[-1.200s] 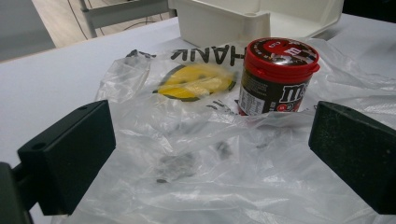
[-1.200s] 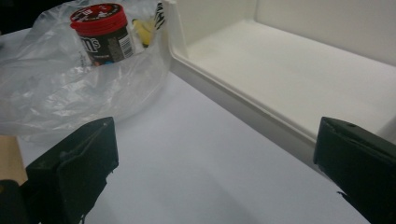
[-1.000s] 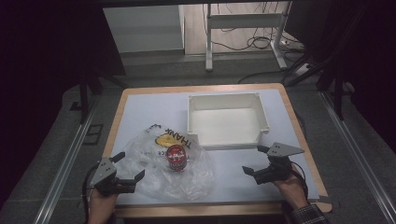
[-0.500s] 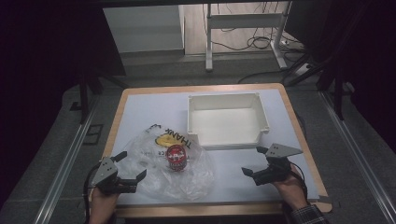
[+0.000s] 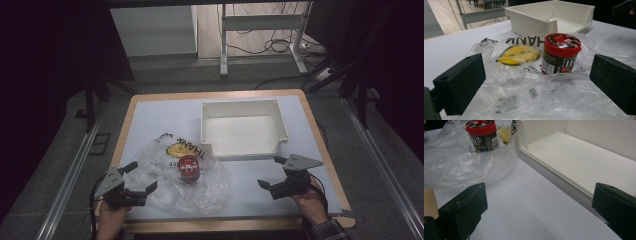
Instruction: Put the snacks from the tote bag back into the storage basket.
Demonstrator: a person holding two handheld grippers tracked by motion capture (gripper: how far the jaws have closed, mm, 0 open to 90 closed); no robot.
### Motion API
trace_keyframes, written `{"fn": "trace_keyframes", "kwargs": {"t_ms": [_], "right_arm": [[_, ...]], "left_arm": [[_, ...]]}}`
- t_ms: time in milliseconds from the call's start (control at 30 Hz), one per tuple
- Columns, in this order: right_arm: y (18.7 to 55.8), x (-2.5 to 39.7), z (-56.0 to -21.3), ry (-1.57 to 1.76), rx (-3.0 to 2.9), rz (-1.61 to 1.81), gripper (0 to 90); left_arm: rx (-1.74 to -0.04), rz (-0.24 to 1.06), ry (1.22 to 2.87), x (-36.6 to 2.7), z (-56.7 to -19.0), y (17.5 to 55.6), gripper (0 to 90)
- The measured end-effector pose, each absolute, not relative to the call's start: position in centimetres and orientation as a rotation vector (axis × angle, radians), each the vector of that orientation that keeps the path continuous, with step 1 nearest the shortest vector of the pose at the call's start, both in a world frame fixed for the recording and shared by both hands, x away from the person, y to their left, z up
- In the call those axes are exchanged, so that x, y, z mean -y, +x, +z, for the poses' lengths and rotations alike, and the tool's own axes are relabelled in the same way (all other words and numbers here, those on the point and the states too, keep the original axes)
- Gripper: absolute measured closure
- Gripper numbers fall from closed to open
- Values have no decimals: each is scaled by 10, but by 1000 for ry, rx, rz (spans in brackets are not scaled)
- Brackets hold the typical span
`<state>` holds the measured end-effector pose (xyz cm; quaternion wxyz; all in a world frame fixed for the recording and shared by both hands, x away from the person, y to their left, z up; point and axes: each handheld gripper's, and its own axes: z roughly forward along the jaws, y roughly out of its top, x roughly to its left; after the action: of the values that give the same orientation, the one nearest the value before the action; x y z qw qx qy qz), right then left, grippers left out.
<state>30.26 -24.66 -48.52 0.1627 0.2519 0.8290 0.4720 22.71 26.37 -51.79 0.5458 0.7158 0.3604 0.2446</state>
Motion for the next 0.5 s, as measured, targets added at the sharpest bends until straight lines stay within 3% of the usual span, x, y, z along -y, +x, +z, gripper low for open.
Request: {"fn": "trace_keyframes", "kwargs": {"t_ms": [500], "right_arm": [[303, 238, -483, 695, -2353, 1396, 0]], "left_arm": [[-848, 586, 1706, -262, -518, 227, 1]]}}
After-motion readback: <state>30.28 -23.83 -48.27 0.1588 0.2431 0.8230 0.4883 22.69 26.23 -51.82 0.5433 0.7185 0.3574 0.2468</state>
